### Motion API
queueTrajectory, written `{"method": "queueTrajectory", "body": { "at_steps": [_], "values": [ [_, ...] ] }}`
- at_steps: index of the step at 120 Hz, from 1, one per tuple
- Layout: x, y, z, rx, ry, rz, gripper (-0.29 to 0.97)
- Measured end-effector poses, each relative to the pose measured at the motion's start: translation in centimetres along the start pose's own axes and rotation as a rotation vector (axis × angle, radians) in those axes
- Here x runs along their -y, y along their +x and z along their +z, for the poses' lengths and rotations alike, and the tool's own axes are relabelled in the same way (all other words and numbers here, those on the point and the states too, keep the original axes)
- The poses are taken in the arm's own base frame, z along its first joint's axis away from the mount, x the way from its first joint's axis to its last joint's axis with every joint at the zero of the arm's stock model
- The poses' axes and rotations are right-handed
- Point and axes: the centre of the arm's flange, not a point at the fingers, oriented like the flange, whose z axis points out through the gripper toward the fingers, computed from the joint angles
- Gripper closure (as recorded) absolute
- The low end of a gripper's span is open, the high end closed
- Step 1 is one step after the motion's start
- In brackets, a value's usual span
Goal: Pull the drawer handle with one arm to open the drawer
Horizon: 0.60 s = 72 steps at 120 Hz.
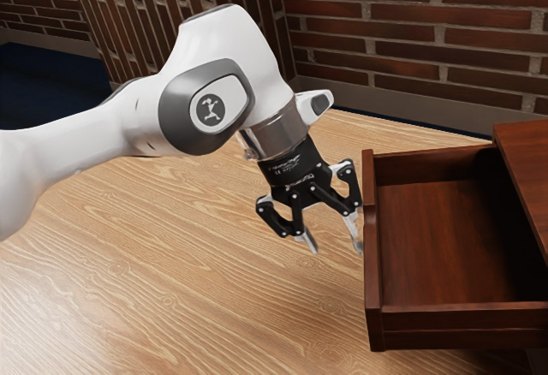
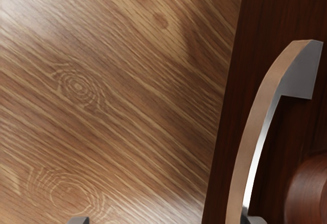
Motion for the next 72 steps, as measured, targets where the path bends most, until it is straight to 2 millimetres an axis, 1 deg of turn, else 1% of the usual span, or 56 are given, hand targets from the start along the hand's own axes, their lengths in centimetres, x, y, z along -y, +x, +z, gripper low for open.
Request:
{"method": "queueTrajectory", "body": {
  "at_steps": [26,42,46,50,62,72],
  "values": [
    [-0.1,-0.1,-0.5,-0.008,-0.011,0.003,0.29],
    [0.1,-0.6,-1.9,-0.021,-0.025,0.007,0.28],
    [0.2,-0.8,-2.5,-0.025,-0.029,0.009,0.28],
    [0.3,-1.2,-3.4,-0.028,-0.033,0.013,0.26],
    [0.3,-2.3,-7.7,-0.059,-0.036,0.057,0.17],
    [0.7,-2.4,-13.0,-0.128,-0.024,0.104,0.13]
  ]
}}
